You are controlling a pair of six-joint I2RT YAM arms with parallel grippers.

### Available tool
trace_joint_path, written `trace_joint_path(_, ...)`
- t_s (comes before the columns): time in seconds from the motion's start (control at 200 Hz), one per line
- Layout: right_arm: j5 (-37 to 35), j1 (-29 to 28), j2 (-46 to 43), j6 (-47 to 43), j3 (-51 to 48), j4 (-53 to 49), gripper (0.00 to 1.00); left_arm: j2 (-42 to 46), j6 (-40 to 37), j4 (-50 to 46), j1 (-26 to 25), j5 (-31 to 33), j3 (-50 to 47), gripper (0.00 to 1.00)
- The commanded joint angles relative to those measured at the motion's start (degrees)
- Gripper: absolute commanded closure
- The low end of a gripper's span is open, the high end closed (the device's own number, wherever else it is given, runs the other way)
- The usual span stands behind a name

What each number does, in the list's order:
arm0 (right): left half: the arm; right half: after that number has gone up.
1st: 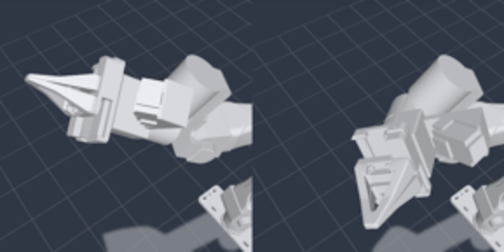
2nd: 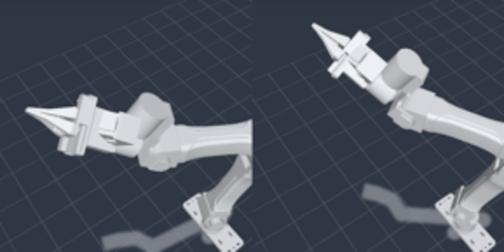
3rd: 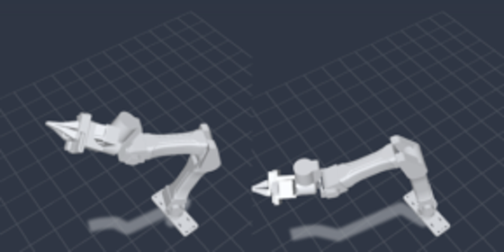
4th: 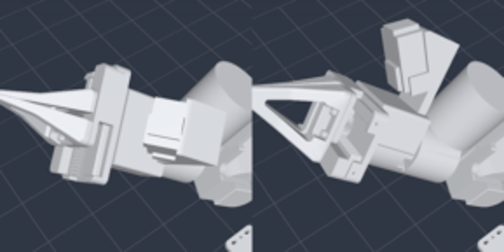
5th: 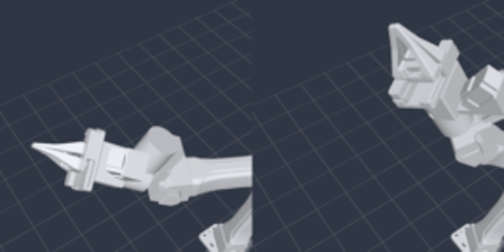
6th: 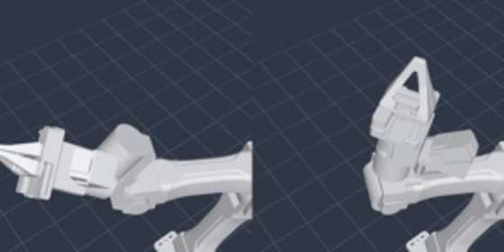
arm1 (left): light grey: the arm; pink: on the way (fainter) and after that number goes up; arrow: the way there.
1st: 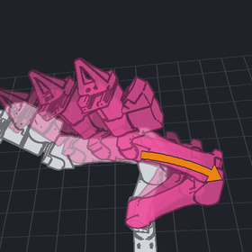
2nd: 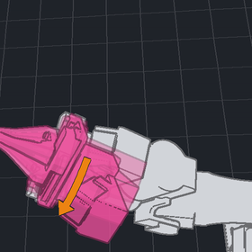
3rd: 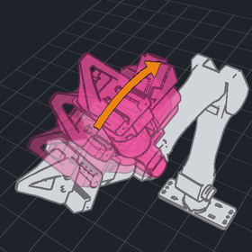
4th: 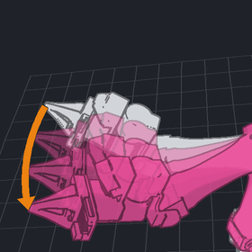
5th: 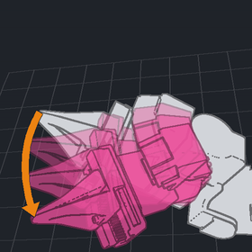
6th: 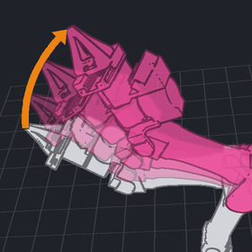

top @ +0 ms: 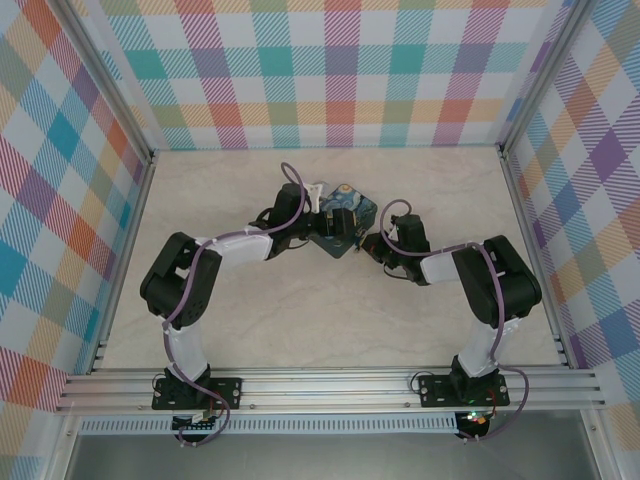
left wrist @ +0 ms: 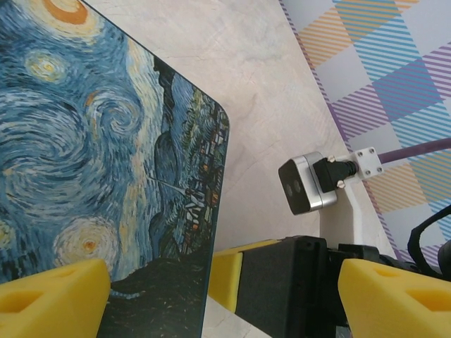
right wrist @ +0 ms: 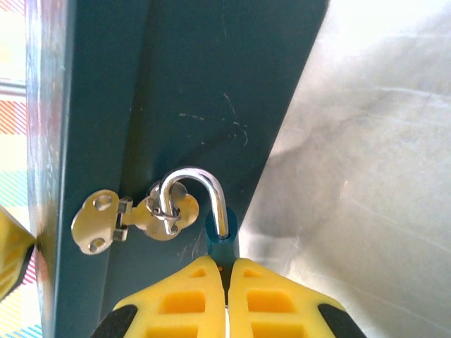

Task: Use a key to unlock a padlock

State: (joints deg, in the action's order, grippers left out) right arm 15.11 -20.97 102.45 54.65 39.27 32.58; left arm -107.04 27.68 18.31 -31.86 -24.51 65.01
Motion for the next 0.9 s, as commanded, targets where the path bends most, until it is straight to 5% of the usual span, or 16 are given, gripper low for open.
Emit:
trace_joint_path(0.0, -4.6, 0.5, -0.4, 2.8, 1.1, 0.8, 0.93, 0.5, 1.0, -6.0, -0.2, 1.3, -2.7, 0.15)
trace_joint_path(0.27, -8.0, 0.5, -2.0, 1.9, 1.0, -1.7, 0.92, 2.1, 0.9, -6.1, 0.2, 2.5, -4.5, 0.13)
trace_joint_path(0.545, -8.9, 1.0, -13.1, -11.1, -1.8, -13.5, 0.92, 5.5, 2.1, -6.2, 4.1, 2.9, -8.1, 0.12)
trace_joint_path(0.895, 11.3, 0.4, -29.9, -20.5, -2.3, -39.4, 0.91, 10.1, 0.9, -7.3, 9.4, 0.9, -9.5, 0.11)
